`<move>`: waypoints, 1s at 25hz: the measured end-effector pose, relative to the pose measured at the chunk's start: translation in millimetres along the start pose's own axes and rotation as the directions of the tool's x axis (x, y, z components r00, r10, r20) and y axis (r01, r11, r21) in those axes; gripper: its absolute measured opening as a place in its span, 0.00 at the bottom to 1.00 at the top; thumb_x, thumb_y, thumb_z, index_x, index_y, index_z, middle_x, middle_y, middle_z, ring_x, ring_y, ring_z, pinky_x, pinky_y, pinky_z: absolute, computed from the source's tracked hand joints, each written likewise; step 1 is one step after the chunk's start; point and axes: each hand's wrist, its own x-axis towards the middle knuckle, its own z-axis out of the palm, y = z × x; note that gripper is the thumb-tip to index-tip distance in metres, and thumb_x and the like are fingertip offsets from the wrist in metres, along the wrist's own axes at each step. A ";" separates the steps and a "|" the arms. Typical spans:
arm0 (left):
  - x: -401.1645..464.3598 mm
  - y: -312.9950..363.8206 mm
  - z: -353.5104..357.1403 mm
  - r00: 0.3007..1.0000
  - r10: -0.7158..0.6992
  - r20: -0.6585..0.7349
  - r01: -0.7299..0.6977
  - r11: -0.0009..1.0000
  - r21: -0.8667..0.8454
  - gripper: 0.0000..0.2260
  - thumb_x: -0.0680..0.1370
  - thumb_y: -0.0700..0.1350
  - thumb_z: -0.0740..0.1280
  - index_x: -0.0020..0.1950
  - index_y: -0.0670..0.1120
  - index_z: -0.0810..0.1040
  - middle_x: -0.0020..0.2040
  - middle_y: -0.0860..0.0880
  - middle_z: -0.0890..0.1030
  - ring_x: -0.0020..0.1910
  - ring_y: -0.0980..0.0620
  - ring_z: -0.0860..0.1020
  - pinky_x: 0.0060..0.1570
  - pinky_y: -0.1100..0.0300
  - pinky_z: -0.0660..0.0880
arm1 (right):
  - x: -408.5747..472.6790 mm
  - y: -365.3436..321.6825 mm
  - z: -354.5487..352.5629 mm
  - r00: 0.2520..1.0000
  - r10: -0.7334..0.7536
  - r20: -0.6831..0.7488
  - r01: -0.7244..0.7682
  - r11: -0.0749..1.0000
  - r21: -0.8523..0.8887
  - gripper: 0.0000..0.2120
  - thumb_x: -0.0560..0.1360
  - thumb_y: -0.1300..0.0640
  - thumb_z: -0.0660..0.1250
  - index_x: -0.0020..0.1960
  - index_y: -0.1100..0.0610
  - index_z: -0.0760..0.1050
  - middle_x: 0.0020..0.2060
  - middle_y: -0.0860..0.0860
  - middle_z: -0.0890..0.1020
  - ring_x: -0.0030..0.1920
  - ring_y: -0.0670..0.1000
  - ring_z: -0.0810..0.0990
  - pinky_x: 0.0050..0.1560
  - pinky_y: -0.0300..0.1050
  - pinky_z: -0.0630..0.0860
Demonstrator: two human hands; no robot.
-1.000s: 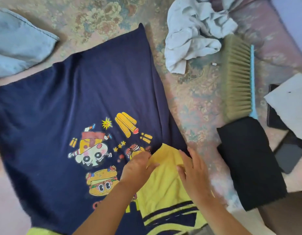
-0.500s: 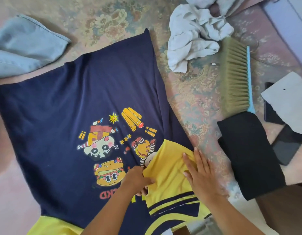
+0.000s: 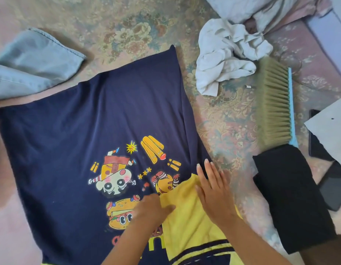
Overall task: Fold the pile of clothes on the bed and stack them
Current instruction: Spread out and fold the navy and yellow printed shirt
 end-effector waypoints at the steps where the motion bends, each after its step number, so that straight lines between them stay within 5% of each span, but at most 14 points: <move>1: 8.5 12.3 -29.7 0.988 0.023 -0.153 -0.015 0.999 0.049 0.22 0.78 0.61 0.61 0.60 0.44 0.72 0.57 0.45 0.78 0.56 0.45 0.78 0.51 0.55 0.74 | 24.4 -4.2 -1.4 0.999 0.022 -0.024 -0.022 1.000 0.013 0.26 0.80 0.48 0.51 0.73 0.59 0.62 0.72 0.58 0.66 0.72 0.56 0.63 0.70 0.54 0.59; 4: 42.1 61.6 -108.6 0.872 0.145 -0.467 -0.220 0.970 -0.109 0.17 0.81 0.54 0.58 0.55 0.40 0.74 0.53 0.41 0.80 0.55 0.41 0.76 0.51 0.54 0.70 | 84.5 -19.8 1.6 0.995 0.087 -0.046 -0.086 0.996 0.024 0.31 0.77 0.44 0.53 0.73 0.64 0.62 0.72 0.60 0.65 0.72 0.57 0.64 0.69 0.53 0.59; 8: 94.1 127.6 -185.2 0.746 0.205 -0.634 -0.481 0.824 -0.299 0.14 0.81 0.50 0.59 0.49 0.41 0.77 0.44 0.48 0.79 0.46 0.49 0.75 0.43 0.60 0.67 | 129.4 -26.3 13.4 0.980 0.194 -0.050 -0.192 0.980 0.045 0.37 0.76 0.39 0.51 0.74 0.66 0.56 0.72 0.62 0.65 0.72 0.60 0.65 0.70 0.55 0.55; 12: 140.9 178.6 -224.0 0.550 0.238 -0.800 -0.584 0.795 -0.164 0.13 0.81 0.47 0.61 0.45 0.38 0.75 0.45 0.43 0.78 0.43 0.49 0.72 0.38 0.61 0.63 | 126.2 -23.0 23.0 0.945 0.297 -0.138 -0.282 0.952 0.117 0.33 0.79 0.42 0.48 0.73 0.67 0.57 0.70 0.63 0.67 0.70 0.61 0.68 0.70 0.55 0.58; 14: 160.1 198.4 -227.2 0.466 0.405 -0.787 -0.539 0.835 0.110 0.11 0.80 0.45 0.60 0.52 0.38 0.75 0.52 0.42 0.77 0.51 0.45 0.72 0.45 0.56 0.67 | 121.9 -23.6 26.6 0.934 0.293 -0.203 -0.270 0.953 0.134 0.27 0.82 0.48 0.46 0.73 0.65 0.58 0.69 0.62 0.70 0.68 0.61 0.70 0.68 0.56 0.60; 16: 178.5 210.2 -230.7 0.484 0.576 -0.659 -0.362 0.817 0.449 0.12 0.82 0.44 0.57 0.61 0.39 0.72 0.60 0.42 0.73 0.59 0.43 0.70 0.51 0.54 0.67 | 122.3 -18.8 25.8 0.936 0.261 -0.236 -0.250 0.965 0.077 0.24 0.81 0.52 0.48 0.72 0.63 0.60 0.67 0.63 0.71 0.68 0.61 0.69 0.67 0.58 0.62; 18: 187.1 216.6 -237.3 0.544 0.526 -0.654 -0.210 0.840 0.500 0.15 0.82 0.45 0.56 0.66 0.39 0.66 0.65 0.42 0.69 0.62 0.42 0.68 0.54 0.53 0.68 | 121.5 -13.7 23.8 0.942 0.192 -0.276 -0.201 0.980 -0.002 0.22 0.77 0.53 0.56 0.69 0.59 0.66 0.64 0.62 0.73 0.64 0.61 0.70 0.65 0.60 0.64; 22: 189.6 227.7 -244.2 0.651 0.148 -0.744 -0.091 0.989 0.117 0.25 0.80 0.51 0.63 0.68 0.37 0.60 0.66 0.40 0.66 0.63 0.43 0.69 0.54 0.55 0.72 | 117.9 -13.6 18.1 0.901 0.104 -0.421 -0.129 0.991 -0.032 0.11 0.72 0.53 0.62 0.53 0.55 0.71 0.48 0.54 0.69 0.44 0.57 0.69 0.48 0.53 0.67; 25: 186.6 228.8 -253.2 0.715 -0.135 -0.686 -0.142 0.932 -0.332 0.25 0.78 0.45 0.68 0.68 0.38 0.60 0.67 0.39 0.68 0.64 0.43 0.72 0.58 0.53 0.72 | 118.7 -9.4 15.4 0.901 0.164 -0.401 -0.202 0.978 -0.055 0.12 0.74 0.49 0.60 0.51 0.56 0.73 0.46 0.54 0.73 0.43 0.56 0.68 0.44 0.50 0.65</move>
